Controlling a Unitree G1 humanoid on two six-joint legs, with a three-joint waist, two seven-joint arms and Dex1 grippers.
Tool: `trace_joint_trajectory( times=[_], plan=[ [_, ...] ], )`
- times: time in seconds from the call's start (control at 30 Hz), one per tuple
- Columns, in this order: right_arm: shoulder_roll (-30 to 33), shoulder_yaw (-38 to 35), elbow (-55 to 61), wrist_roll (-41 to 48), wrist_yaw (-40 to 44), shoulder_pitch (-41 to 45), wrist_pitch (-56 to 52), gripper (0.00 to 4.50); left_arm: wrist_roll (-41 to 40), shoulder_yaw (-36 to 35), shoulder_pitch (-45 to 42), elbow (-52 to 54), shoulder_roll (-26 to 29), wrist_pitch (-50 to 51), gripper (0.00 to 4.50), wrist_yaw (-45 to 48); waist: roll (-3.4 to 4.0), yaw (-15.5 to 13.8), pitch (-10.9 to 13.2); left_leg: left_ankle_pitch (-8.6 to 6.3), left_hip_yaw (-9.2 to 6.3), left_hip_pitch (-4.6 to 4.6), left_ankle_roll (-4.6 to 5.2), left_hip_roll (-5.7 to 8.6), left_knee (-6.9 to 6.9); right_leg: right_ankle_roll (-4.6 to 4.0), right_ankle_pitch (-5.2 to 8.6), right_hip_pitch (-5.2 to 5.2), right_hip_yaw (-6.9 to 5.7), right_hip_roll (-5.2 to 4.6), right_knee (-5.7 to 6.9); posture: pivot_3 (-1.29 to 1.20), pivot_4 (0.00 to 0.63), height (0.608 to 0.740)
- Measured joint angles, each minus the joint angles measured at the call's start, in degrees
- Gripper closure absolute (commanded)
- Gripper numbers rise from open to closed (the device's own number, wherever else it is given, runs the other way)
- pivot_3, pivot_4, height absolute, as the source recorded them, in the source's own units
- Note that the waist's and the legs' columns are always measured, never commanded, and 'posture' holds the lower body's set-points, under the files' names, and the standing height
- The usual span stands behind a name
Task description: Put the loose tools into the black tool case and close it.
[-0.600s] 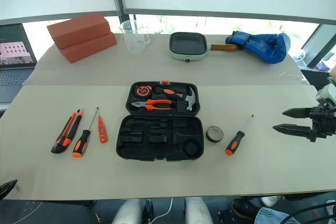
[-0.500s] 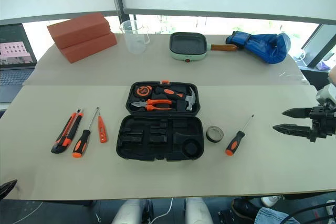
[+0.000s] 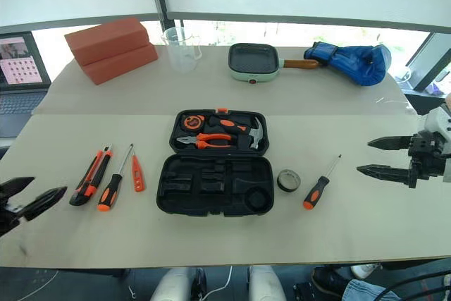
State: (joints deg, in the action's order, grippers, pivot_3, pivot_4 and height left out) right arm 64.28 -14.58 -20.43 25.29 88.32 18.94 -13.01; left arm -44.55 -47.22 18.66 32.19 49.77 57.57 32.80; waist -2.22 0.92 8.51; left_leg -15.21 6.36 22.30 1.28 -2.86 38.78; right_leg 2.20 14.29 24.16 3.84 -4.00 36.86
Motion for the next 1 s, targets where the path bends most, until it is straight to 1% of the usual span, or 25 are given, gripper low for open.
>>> trace_joint_trajectory(
  times=[0.17,0.23,0.37,0.43,0.5,0.6,0.77,0.93,1.0],
  plan=[
    [-1.61,-1.97,22.08,8.41,-3.21,-5.36,-8.99,0.08,-6.79,7.79,-13.18,1.88,1.08,17.93,0.11,-10.11,-0.01,0.09,0.01,0.00,-0.06,0.00,-0.02,0.02,0.02,0.00,0.00,0.00,0.02,0.03,0.03,0.00,0.150,0.740],
    [-2.17,-2.19,29.01,11.36,-4.91,-6.01,-11.39,0.08,-7.90,11.20,-16.29,3.48,0.83,21.97,0.11,-12.53,-0.02,0.00,0.01,0.00,-0.07,0.00,-0.02,0.05,0.03,0.01,-0.01,-0.02,0.02,0.02,0.02,0.00,0.150,0.740],
    [-3.97,-2.24,38.71,15.98,-8.32,-6.24,-14.80,0.08,-9.44,14.88,-23.72,3.79,-4.45,30.73,0.11,-17.54,-0.13,-0.25,0.06,0.01,-0.11,0.03,-0.04,0.15,0.08,0.03,-0.02,-0.05,0.02,0.04,0.01,0.00,0.150,0.740],
    [-4.49,-1.97,41.82,17.83,-9.74,-5.91,-15.98,0.08,-8.38,17.09,-25.00,3.78,-4.92,32.61,0.11,-19.27,-0.22,-0.25,0.08,0.02,-0.14,0.03,-0.05,0.16,0.08,0.03,-0.02,-0.06,0.02,0.06,0.00,0.00,0.150,0.740],
    [-4.90,-1.11,45.10,20.18,-12.43,-3.34,-18.47,0.08,-6.21,19.26,-25.55,3.46,-5.07,33.90,0.11,-21.09,-0.22,-0.15,0.09,0.03,-0.14,0.04,-0.06,0.17,0.07,0.03,-0.03,-0.02,0.04,0.06,0.01,0.00,0.150,0.740],
    [-4.86,-0.79,47.39,22.26,-14.82,-1.66,-20.65,0.08,-4.76,19.62,-26.01,3.21,-5.57,34.33,0.11,-21.89,-0.29,-0.17,0.09,0.04,-0.17,0.04,-0.08,0.12,0.06,0.00,-0.02,-0.03,0.02,0.12,-0.03,0.00,0.150,0.740],
    [-4.87,-0.75,46.67,21.59,-14.62,-4.93,-20.94,0.08,-2.72,19.34,-26.46,3.21,-6.28,34.73,0.11,-22.10,-0.36,-0.63,0.10,0.04,-0.16,0.11,-0.06,0.18,0.08,0.03,-0.03,-0.03,0.02,0.05,-0.09,0.00,0.150,0.740],
    [-5.14,-0.75,46.92,21.61,-14.63,-5.14,-20.84,0.08,-2.14,19.24,-25.40,3.11,-6.48,34.73,0.11,-21.96,-0.36,-0.48,0.10,0.04,-0.17,0.09,-0.06,0.16,0.07,0.02,-0.03,-0.03,0.02,0.08,-0.07,0.00,0.150,0.740],
    [-5.34,-0.51,46.93,21.69,-14.74,-4.68,-20.84,0.00,-1.51,19.77,-24.82,2.79,-7.22,34.73,0.62,-21.97,-0.36,-0.36,0.10,0.04,-0.18,0.10,-0.06,0.15,0.07,0.02,-0.03,-0.02,0.02,0.08,-0.07,0.00,0.150,0.740]
  ],
)
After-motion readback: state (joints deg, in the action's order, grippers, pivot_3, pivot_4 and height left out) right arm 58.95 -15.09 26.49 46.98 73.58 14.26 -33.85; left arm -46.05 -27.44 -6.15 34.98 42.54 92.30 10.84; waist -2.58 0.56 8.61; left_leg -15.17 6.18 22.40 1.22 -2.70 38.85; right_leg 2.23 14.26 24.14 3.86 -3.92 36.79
